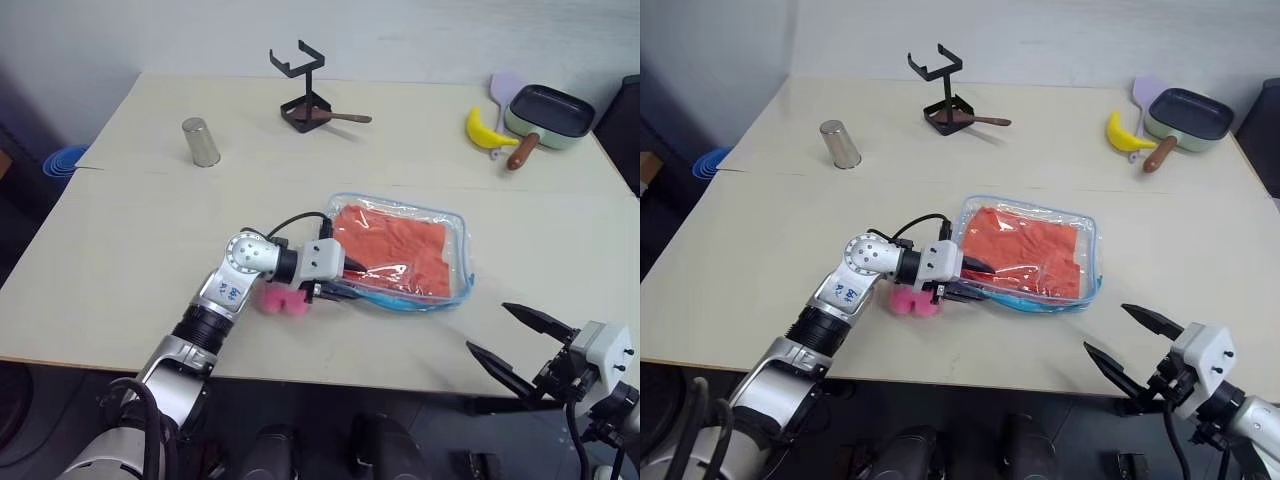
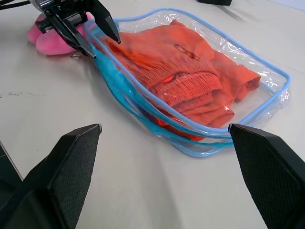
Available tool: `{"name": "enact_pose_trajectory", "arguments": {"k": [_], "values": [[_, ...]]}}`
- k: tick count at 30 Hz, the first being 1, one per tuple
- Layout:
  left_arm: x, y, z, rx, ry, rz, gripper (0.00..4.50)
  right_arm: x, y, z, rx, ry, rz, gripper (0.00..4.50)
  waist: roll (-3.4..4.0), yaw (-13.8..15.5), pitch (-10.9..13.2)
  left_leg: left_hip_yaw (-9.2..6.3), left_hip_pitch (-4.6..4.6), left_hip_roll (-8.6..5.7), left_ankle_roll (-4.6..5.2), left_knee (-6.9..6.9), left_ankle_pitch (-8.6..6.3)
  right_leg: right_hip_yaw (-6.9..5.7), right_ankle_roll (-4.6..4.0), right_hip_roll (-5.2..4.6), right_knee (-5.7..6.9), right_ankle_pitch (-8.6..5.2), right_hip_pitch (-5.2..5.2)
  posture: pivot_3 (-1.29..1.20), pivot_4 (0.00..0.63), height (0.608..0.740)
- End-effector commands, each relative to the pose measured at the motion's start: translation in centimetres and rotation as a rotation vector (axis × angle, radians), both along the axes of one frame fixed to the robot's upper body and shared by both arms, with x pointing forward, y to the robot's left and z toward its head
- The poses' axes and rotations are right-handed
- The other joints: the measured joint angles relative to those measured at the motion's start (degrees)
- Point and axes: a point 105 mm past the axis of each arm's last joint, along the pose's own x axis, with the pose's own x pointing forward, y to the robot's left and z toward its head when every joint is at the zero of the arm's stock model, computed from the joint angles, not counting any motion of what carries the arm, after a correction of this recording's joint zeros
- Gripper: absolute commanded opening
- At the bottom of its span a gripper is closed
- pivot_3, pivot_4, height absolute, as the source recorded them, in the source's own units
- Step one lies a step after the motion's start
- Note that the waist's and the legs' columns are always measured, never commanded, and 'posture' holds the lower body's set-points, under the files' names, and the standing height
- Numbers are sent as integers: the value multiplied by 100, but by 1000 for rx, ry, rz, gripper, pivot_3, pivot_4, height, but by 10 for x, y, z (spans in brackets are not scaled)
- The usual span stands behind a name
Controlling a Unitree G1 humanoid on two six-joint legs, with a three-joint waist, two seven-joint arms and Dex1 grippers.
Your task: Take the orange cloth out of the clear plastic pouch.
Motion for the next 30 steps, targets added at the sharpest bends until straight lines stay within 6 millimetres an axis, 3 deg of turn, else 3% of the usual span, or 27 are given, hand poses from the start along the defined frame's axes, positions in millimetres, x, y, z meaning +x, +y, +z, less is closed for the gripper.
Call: {"name": "enact_pose_trajectory", "arguments": {"k": [1, 4, 8, 16, 20, 26, 30], "values": [[-1, 3, 15, -59, 24, -4, 766, -3, 2, 2, -3, -16, 14, 4500, 0, -1, 0, 0, 1, 0, 0, 0, 0, 0, 0, 0, 0, 0, 0, 0, 150, 740], [1, 5, 16, -80, 60, 21, 37, -3, 6, 0, -7, -5, 45, 4500, 0, -6, 0, 0, 2, 0, 0, 0, 0, 1, 0, 1, 0, 0, 0, 0, 150, 740], [3, 5, 18, -107, 89, 49, 37, -2, 28, 3, -18, 12, 147, 4500, 0, -7, 0, 0, 2, 1, 0, 0, 0, 2, 0, 1, 0, 0, 0, 0, 150, 740], [4, -5, 34, -254, 215, 107, 37, 6, 92, 9, 28, 60, 345, 4500, 0, -3, 0, -3, 2, 1, -1, 4, 0, 3, 0, -1, 1, 0, 0, 0, 150, 740], [0, -5, 36, -261, 251, 110, 37, 17, 110, 7, 100, 132, 351, 4500, -1, -5, 0, -6, -3, -1, 0, 5, 0, -2, 1, -3, 0, 1, 1, 0, 150, 740], [-10, 6, 24, -109, 99, 42, 37, 28, 101, 12, 63, 107, 303, 4500, -1, -5, -1, -7, -3, -1, 0, 4, 1, -2, 3, -1, 0, 2, 0, 0, 150, 740], [-15, 14, 14, 0, -9, -7, 931, 18, 78, 17, 22, 53, 287, 4500, -1, 14, -1, -4, -3, -4, 1, 3, 1, -3, 3, 1, -1, 2, 0, 0, 150, 740]]}}
